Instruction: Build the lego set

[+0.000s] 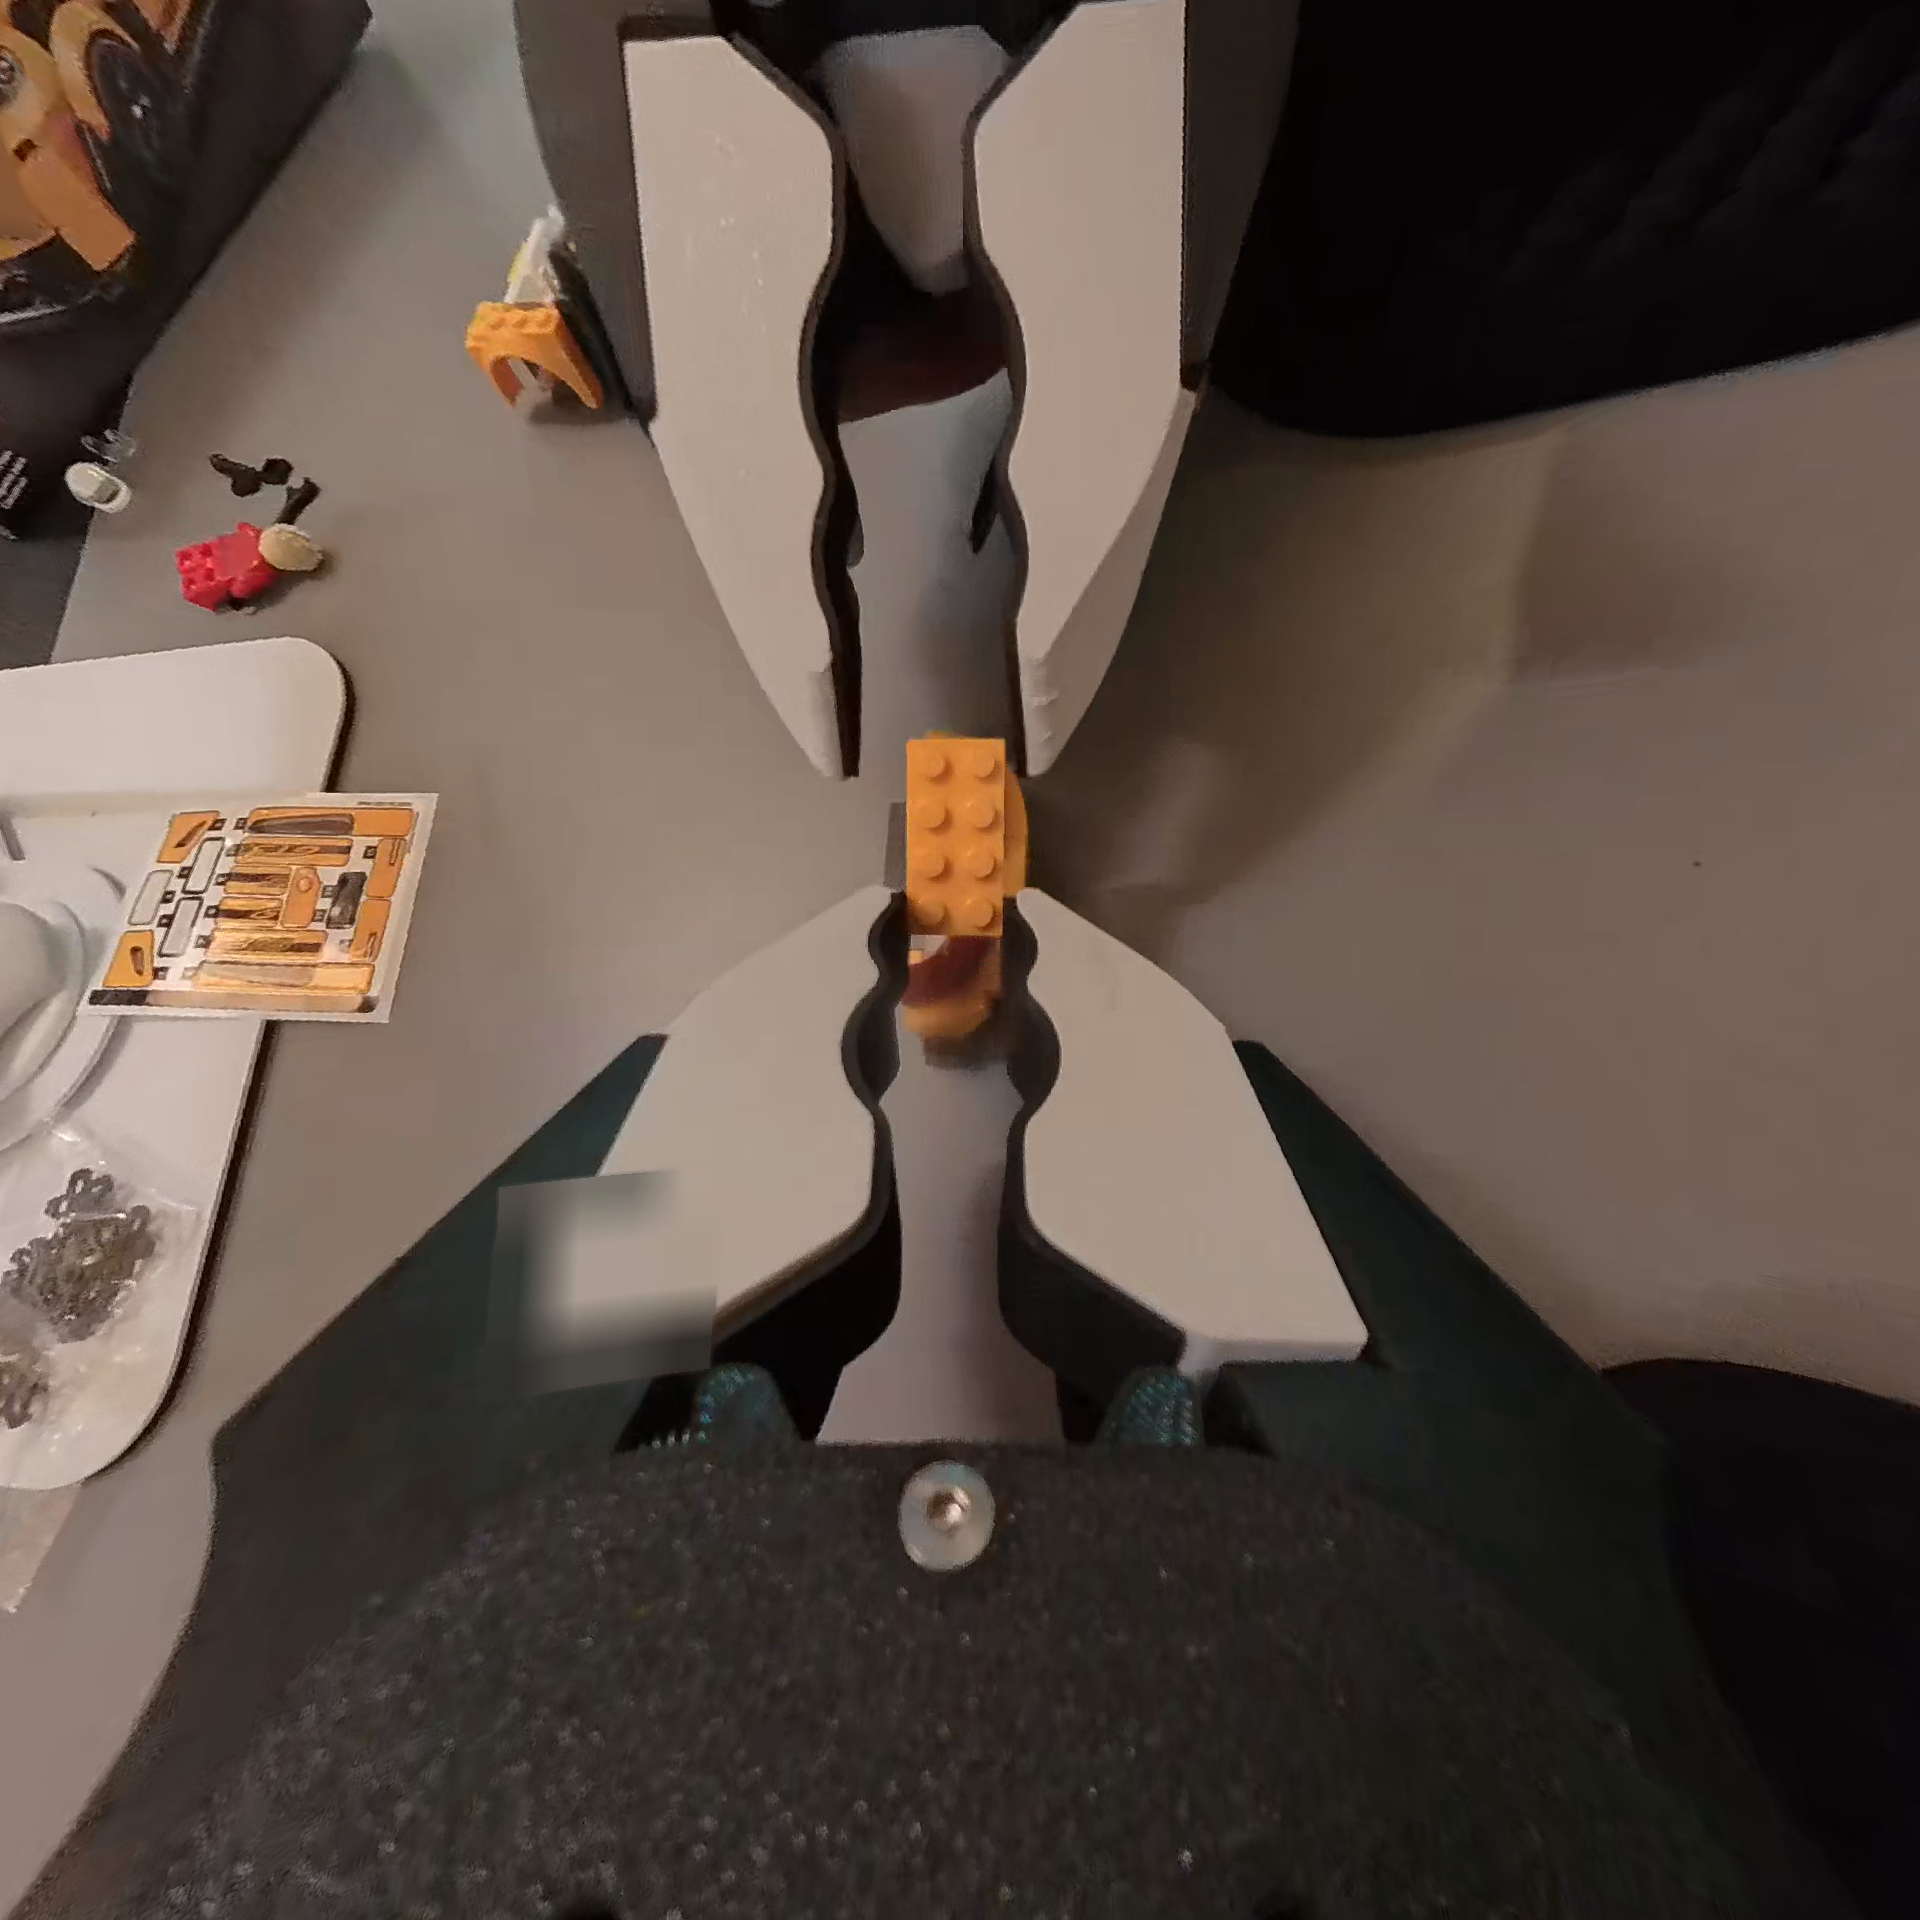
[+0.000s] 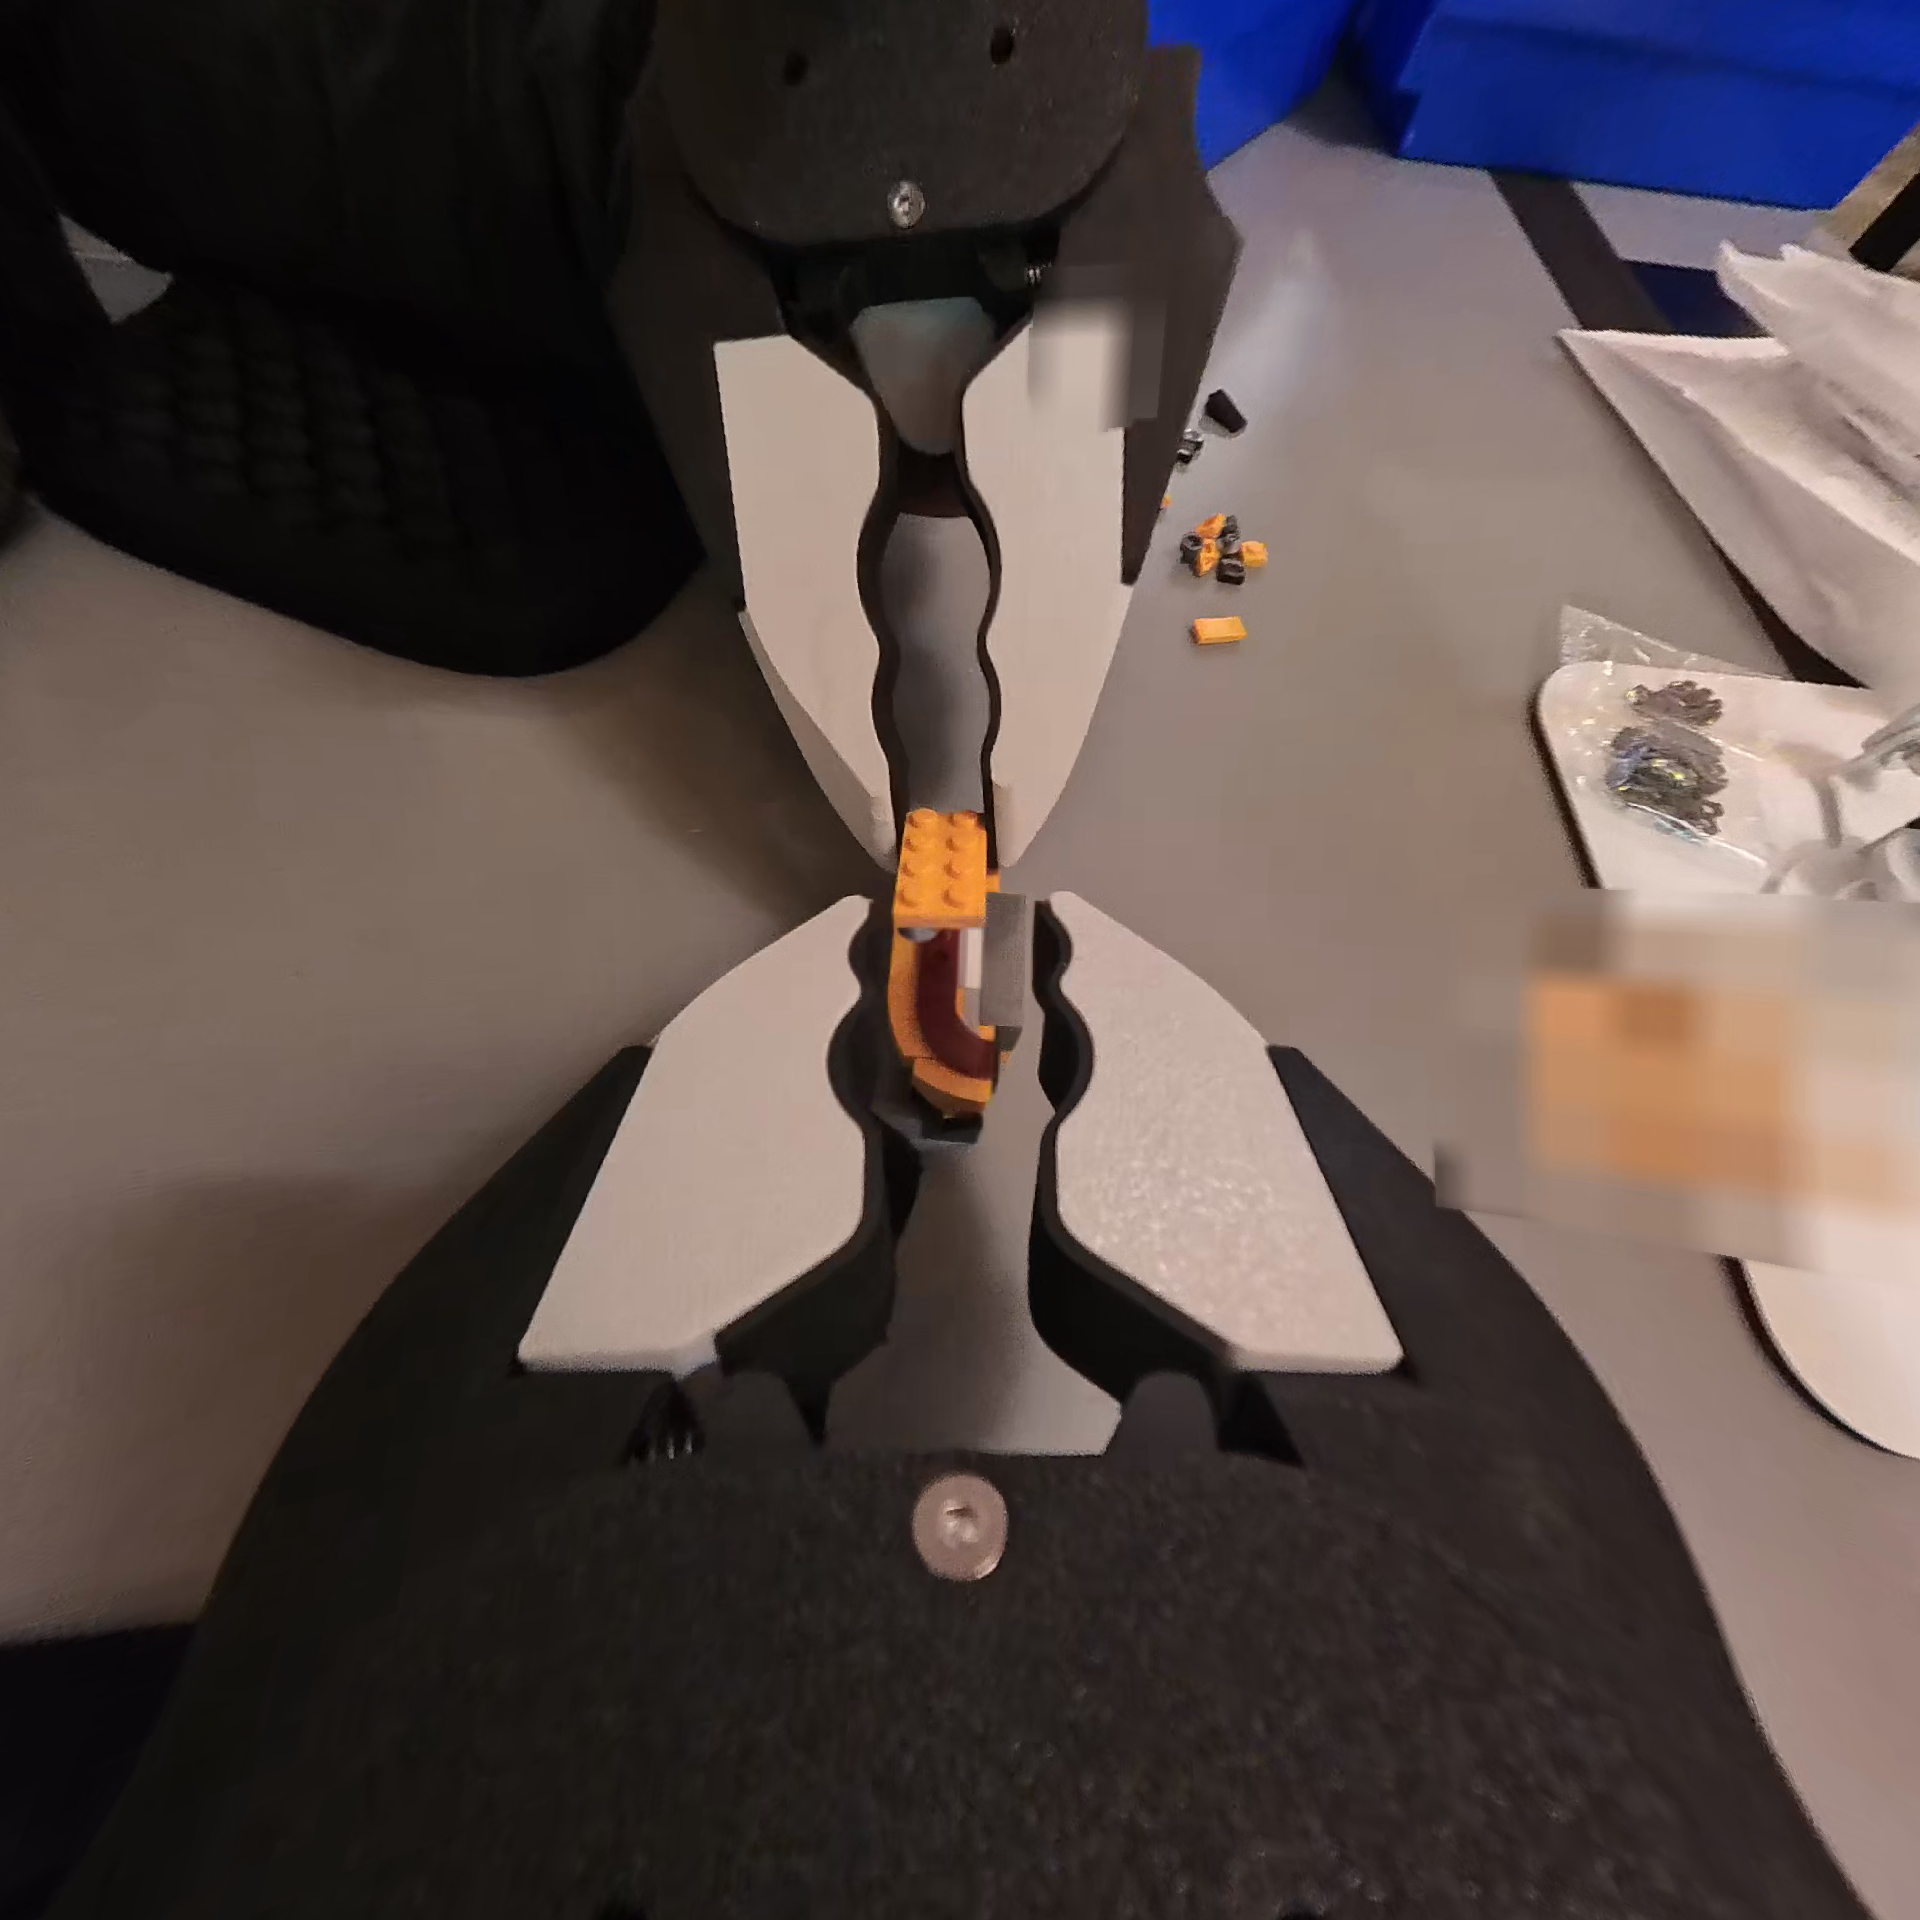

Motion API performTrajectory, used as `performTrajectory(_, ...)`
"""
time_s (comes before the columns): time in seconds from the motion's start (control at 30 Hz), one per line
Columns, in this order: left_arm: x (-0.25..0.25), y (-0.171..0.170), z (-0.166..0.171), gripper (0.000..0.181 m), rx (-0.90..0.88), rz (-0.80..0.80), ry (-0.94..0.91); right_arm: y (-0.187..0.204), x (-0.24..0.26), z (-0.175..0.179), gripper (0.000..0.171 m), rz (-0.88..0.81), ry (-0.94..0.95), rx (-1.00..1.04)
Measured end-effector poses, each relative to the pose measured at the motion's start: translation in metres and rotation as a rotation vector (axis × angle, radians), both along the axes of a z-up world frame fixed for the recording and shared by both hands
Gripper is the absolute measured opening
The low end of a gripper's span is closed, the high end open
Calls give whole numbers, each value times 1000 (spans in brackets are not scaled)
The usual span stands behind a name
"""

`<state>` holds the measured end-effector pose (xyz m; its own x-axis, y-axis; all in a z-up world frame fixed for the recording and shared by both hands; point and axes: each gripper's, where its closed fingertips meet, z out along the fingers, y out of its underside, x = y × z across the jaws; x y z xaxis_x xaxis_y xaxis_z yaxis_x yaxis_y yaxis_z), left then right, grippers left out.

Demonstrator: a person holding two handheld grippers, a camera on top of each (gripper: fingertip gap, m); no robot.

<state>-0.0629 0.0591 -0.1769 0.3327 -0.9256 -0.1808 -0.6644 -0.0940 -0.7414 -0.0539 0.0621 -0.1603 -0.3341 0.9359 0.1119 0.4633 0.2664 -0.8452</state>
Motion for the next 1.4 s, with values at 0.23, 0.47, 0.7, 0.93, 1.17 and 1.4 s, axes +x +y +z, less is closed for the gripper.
performTrajectory(0.23, 1, 2, 5, 16, 13, 10, -16, 0, 1, -4, 16, 4, -11, -15)
performTrajectory(0.47, 2, 3, 5, 16, -30, 17, -103, 3, 3, -14, 16, -10, -57, -25)
performTrajectory(0.7, 1, 3, 1, 17, -53, 17, -109, 5, 4, -21, 16, -19, -100, -16)
performTrajectory(0.93, 2, 2, 0, 18, -65, 14, -117, 5, 4, -25, 16, -24, -147, 2)
performTrajectory(1.17, 3, 4, -2, 16, -77, 28, -117, 5, 4, -27, 16, -29, -165, 17)
performTrajectory(1.4, 4, 3, -3, 16, -91, 27, -100, 5, 3, -26, 23, -30, -156, 51)
